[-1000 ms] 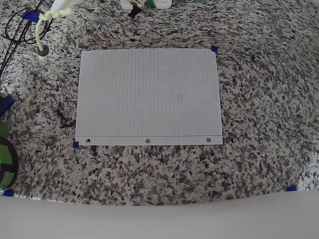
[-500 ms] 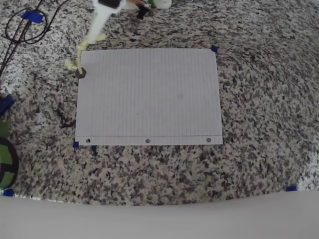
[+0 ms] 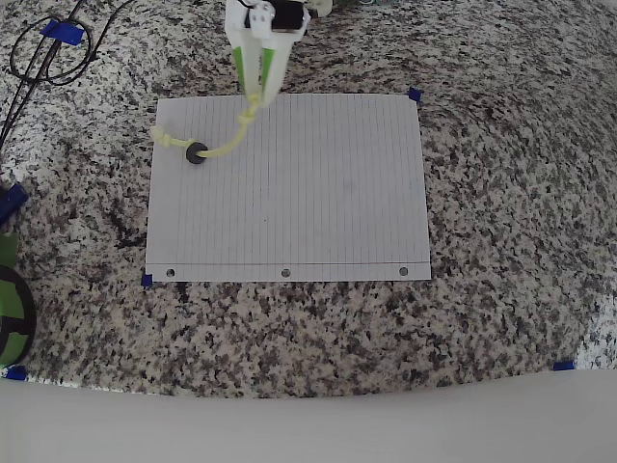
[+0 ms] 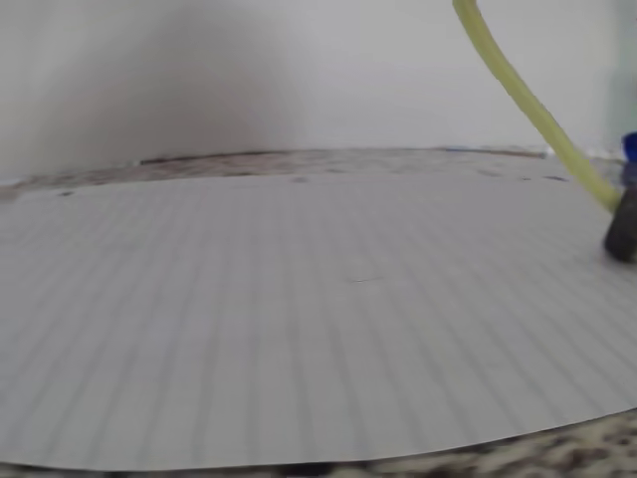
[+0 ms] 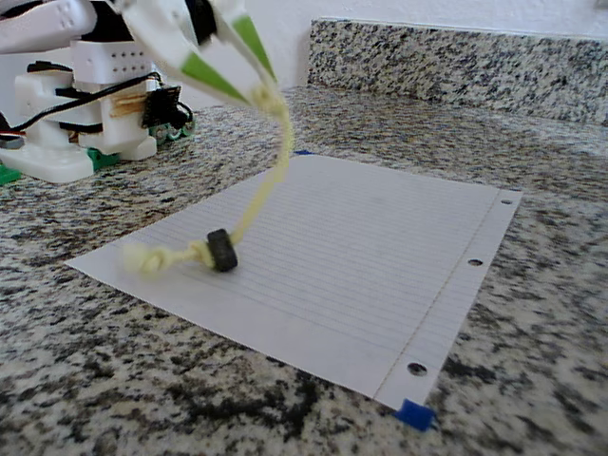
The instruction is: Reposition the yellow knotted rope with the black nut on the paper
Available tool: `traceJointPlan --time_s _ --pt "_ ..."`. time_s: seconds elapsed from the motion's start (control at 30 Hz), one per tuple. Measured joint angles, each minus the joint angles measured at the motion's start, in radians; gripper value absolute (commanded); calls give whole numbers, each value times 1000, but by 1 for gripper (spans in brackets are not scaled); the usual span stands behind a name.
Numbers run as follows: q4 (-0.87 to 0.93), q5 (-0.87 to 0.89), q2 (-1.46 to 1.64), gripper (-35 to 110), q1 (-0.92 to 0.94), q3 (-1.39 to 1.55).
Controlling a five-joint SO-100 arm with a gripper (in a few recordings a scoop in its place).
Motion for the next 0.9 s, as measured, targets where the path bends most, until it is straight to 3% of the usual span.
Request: traceJointPlan --time_s 0.33,0.43,0.57,0.63,0.77,0.9 --pt "29 161 28 2 -170 41" --pt "35 163 32 26 -225 46" --pt "92 163 35 72 -270 46" --pt "127 158 28 83 -288 46" --pt "152 109 21 85 -302 46" --pt "140 37 23 72 -298 46"
